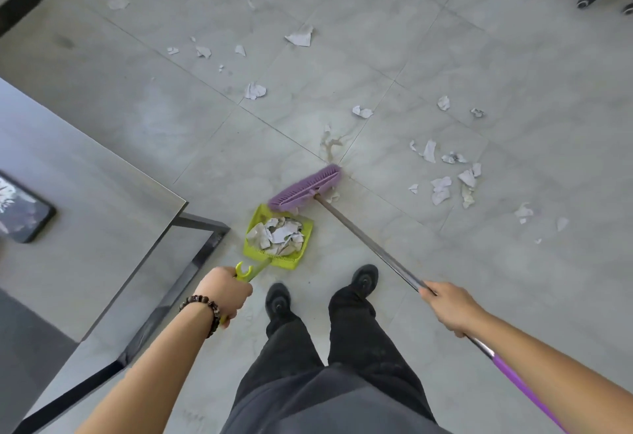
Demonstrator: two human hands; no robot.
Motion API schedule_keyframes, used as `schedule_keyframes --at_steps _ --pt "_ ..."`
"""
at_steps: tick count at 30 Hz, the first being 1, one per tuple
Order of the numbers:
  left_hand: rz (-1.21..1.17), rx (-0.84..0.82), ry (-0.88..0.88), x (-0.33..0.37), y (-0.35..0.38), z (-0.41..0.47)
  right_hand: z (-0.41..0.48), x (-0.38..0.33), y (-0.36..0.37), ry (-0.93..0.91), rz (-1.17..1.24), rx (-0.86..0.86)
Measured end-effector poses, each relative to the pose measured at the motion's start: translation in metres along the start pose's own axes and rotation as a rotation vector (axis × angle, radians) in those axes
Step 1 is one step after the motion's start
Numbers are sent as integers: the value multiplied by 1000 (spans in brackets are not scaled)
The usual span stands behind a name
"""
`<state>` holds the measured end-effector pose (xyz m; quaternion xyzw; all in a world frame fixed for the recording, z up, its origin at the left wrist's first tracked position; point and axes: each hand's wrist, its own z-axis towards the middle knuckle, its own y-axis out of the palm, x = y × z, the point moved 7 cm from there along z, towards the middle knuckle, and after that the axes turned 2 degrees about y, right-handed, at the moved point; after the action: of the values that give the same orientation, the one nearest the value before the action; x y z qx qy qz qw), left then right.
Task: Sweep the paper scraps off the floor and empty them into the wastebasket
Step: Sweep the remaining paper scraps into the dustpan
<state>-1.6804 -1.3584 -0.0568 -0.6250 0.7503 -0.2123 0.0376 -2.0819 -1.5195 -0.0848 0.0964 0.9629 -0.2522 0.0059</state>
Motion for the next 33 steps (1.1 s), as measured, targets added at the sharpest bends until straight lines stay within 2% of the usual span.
schedule_keyframes --at_steps 3,8,12,14,17,20,21,24,25,29,33 --pt "7 -45 -17 5 3 -8 -15 -6 14 44 139 8" --pt "28 -54 -31 3 -2 -13 -22 -72 42 102 471 -35" --pt "54 -1 1 -3 -9 -4 -43 -100 72 170 546 -188" --pt "61 13 11 -3 -12 -3 -62 -98 71 209 596 -320" --pt "122 47 52 2 -14 -6 -91 -79 51 282 771 -486" --pt "61 51 31 -2 -16 -11 -124 -63 37 318 955 -525" --pt "28 43 6 -3 -17 -14 -130 -60 38 309 969 -519" --pt "176 -46 12 -11 -18 -14 -135 -69 44 253 941 -482" --pt "260 -66 65 -12 -21 -11 -133 -75 45 232 913 -456" --pt "338 -48 74 -19 -36 -7 -112 -109 54 160 782 -385" --pt "385 -72 98 -9 -42 -1 -85 -131 82 164 666 -299"
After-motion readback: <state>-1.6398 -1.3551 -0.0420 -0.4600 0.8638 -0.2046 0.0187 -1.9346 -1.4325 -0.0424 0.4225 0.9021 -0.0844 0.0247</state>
